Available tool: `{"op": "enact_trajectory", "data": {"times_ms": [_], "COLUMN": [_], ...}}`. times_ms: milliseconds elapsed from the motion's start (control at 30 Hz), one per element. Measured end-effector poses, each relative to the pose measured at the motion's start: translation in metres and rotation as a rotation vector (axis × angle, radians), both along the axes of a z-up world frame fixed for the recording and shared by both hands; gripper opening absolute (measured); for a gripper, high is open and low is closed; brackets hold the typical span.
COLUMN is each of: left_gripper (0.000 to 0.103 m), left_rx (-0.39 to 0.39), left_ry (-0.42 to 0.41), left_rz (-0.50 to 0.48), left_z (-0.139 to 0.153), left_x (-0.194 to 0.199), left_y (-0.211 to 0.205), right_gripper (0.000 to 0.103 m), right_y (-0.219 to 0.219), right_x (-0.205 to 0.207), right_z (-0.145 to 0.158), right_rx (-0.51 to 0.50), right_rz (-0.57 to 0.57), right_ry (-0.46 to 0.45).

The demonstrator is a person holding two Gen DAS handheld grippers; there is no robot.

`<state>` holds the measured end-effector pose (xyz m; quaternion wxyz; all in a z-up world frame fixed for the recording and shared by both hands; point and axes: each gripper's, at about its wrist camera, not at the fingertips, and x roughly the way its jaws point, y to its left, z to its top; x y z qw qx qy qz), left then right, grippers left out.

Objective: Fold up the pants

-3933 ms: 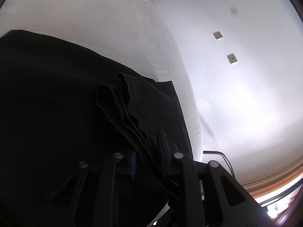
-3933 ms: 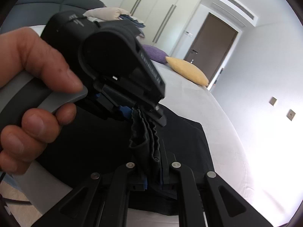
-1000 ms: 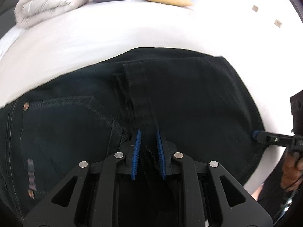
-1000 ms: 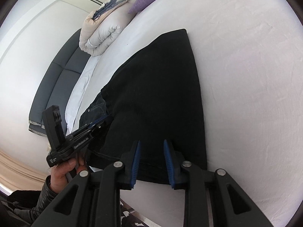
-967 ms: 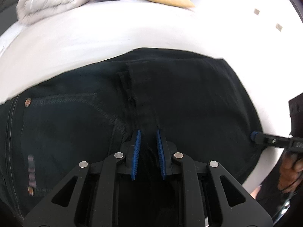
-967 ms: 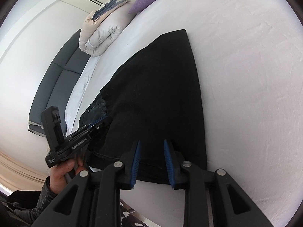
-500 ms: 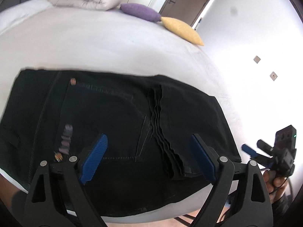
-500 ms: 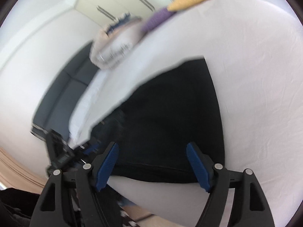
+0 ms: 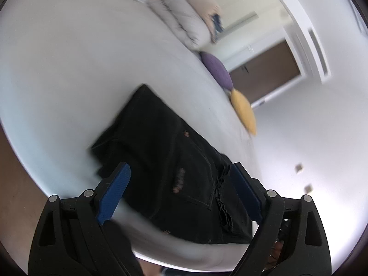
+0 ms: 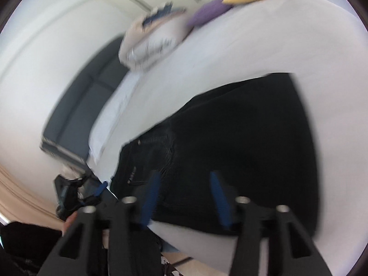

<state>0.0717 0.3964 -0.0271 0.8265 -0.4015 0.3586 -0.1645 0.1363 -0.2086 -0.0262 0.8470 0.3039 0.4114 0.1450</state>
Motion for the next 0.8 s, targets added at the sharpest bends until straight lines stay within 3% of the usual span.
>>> {"op": "enact_trajectory", "data": {"times_ms": [167,333,433,533,800], "left_gripper": [0.089,0.089,0.089,0.089,0.089], "left_rx": [-0.135,-0.172,-0.239,-0.274,-0.373], "left_ry": [0.066,0.09,0.1,0.113,0.085], "left_rz": [0.027,0.058,0.077,0.083,0.168], "left_z": [-0.033,-0.06,-0.079,-0.093,-0.109], "left_x": [-0.012,-0.012,-0.011,-0.012,-0.014], "left_y": [0.016,0.002,-0.002,-0.004,0.004], "right_gripper": [0.025,0.024,0.024,0.0,0.0], "right_y": [0.047,0.059,0.062,0.063,0.065], "right_x": [0.07,0.105,0.116,0.119,0.118], "right_z": [-0.006,-0.03,-0.051,-0.065,-0.068], "right_rx": [-0.022,-0.016,-0.029,-0.089,-0.11], "right_rz": [0.101,0.098,0.106,0.084,0.091], "right_ry": [0.081,0.183,0.256,0.301,0.305]}}
